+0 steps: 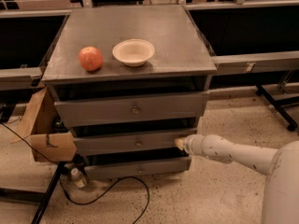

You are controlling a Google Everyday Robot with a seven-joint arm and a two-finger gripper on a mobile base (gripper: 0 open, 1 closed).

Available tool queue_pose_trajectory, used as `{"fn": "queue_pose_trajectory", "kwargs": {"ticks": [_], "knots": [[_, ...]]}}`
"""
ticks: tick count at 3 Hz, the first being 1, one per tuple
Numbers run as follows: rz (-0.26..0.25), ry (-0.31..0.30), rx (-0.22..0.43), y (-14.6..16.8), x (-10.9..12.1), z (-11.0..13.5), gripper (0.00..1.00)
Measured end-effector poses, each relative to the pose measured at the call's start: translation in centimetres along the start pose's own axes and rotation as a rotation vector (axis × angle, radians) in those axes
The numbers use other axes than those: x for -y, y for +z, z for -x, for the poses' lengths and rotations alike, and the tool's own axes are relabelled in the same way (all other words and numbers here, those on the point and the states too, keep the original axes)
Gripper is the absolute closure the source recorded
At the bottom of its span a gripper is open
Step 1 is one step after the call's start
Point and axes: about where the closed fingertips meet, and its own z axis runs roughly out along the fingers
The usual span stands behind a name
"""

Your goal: Close middle drawer

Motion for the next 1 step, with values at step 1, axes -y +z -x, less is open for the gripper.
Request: {"fn": "queue_pose_trajectory", "kwargs": {"ticks": [1], "knots": [[-0.037, 0.011, -0.014, -1.66, 0.79, -1.64, 1.00]]}}
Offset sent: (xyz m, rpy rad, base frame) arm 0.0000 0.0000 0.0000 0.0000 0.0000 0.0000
